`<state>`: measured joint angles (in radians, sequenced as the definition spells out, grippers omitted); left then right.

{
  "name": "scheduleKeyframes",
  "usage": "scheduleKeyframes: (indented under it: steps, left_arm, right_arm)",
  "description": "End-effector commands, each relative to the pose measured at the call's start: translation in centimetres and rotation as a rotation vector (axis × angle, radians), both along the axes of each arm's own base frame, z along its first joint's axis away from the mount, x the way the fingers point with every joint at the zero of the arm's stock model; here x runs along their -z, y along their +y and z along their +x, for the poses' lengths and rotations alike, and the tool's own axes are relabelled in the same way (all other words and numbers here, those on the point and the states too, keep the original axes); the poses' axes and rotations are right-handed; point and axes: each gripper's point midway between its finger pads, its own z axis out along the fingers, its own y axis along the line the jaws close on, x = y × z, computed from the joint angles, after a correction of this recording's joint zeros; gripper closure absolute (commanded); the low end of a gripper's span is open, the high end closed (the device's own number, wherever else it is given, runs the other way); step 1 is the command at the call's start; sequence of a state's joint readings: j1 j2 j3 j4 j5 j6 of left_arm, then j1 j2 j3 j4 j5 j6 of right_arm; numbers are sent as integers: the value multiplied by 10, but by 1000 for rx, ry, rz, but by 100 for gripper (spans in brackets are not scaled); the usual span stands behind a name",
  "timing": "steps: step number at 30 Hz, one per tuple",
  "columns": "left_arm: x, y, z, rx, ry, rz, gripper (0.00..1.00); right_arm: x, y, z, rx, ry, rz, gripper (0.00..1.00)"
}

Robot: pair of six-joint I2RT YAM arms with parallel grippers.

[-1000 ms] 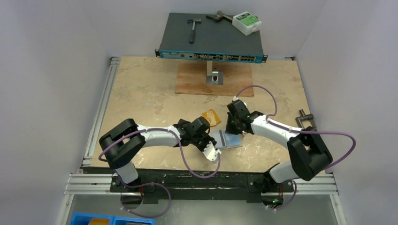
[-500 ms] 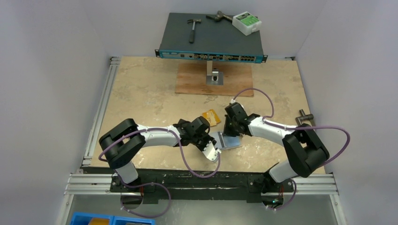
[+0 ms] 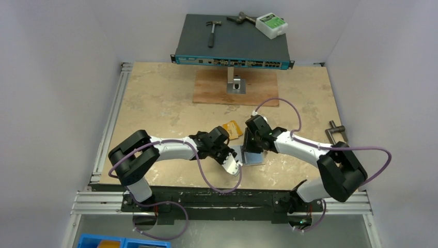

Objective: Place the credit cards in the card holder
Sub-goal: Insert the credit card into the card holder.

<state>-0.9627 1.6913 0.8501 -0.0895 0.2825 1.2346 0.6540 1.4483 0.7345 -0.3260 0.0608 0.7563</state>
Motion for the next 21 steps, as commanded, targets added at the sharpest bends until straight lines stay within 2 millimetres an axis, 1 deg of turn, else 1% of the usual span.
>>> scheduleKeyframes:
  steps: [1, 4, 5, 6, 7, 8, 9, 11, 13, 15, 19, 21]
  left_arm:
    - [2, 16, 2, -51, 45, 13, 74]
    - [0, 21, 4, -64, 41, 14, 74]
    - [-2, 22, 4, -68, 42, 13, 74]
    - [-3, 23, 4, -76, 46, 12, 74]
    - [-3, 24, 4, -82, 54, 13, 74]
    - [-4, 24, 3, -88, 59, 12, 74]
    - [-5, 24, 4, -95, 62, 9, 74]
    - [-5, 24, 4, -101, 68, 5, 74]
    - [-5, 23, 4, -106, 72, -1, 74]
    - [-6, 21, 3, -108, 75, -11, 74]
    - [-6, 17, 4, -98, 60, -27, 74]
    - [-4, 17, 4, -90, 48, -29, 74]
  right_arm:
    - [-39, -5, 12, 24, -65, 15, 63]
    - [-53, -19, 19, 50, -96, 11, 39]
    - [-57, -25, 19, 66, -102, 12, 29]
    - [-61, -31, 19, 79, -107, 22, 22]
    - [-61, -37, 15, 92, -103, 36, 15]
    - [-64, -41, 12, 102, -107, 56, 5]
    - [-63, -45, 6, 112, -103, 73, 2]
    - [-56, -50, -6, 123, -85, 99, 1]
    - [-45, -50, -21, 120, -49, 139, 1]
    - [-34, -49, -31, 124, -32, 170, 1]
    - [-23, -51, -35, 150, -44, 211, 1]
    - [-17, -56, -36, 173, -40, 216, 1]
